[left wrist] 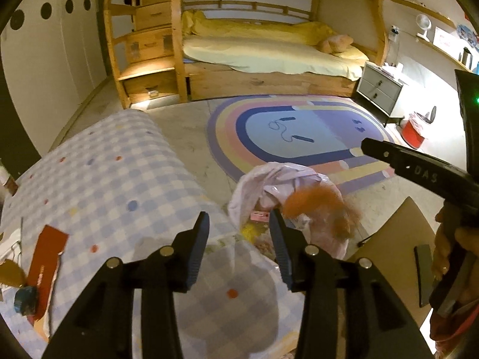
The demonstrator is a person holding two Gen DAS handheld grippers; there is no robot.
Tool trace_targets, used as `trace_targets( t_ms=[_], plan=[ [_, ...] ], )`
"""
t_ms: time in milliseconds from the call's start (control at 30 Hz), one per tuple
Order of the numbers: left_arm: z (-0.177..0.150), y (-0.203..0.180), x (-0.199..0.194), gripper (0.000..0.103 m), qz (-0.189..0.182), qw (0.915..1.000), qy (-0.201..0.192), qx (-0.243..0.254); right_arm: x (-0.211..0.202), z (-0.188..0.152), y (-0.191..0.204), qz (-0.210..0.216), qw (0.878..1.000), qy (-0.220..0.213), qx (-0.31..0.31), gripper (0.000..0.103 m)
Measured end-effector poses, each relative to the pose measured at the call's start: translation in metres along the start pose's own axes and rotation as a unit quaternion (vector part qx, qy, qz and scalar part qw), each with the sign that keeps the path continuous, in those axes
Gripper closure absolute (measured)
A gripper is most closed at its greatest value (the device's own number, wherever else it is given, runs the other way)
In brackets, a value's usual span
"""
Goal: Collect trash
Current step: 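Carry the strip and glove to the pink bin and open both grippers, then move both grippers back over the table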
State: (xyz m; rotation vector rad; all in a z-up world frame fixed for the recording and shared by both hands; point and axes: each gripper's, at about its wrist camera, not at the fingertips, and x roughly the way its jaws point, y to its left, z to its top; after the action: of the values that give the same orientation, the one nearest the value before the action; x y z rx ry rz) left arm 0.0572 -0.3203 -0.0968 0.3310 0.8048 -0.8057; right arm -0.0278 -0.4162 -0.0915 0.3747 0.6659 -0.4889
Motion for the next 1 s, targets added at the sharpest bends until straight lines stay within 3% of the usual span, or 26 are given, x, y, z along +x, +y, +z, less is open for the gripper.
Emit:
trace_targets(
  t_ms=[300, 567, 733, 1000],
  plan=[
    [-0.020, 0.028, -0.039, 0.059, 0.010, 0.9992, -0.023, -0.030, -0.033, -0.009, 0.024, 0.024, 1.000, -0.004, -0.012, 0.058],
    [-0.051, 0.075, -0.088, 0.044, 0.053, 0.9950, -0.045, -0.072, -0.050, -0.018, 0.094, 0.090, 0.994, 0.004, -0.068, 0.057],
    [-0.077, 0.119, -0.117, 0.039, 0.107, 0.9872, -0.054, -0.105, -0.046, -0.025, 0.160, 0.132, 0.984, 0.015, -0.122, 0.056],
    [-0.125, 0.200, -0.147, 0.036, 0.185, 0.9666, -0.048, -0.171, -0.036, -0.047, 0.256, 0.187, 0.961, 0.036, -0.202, 0.054]
  ],
)
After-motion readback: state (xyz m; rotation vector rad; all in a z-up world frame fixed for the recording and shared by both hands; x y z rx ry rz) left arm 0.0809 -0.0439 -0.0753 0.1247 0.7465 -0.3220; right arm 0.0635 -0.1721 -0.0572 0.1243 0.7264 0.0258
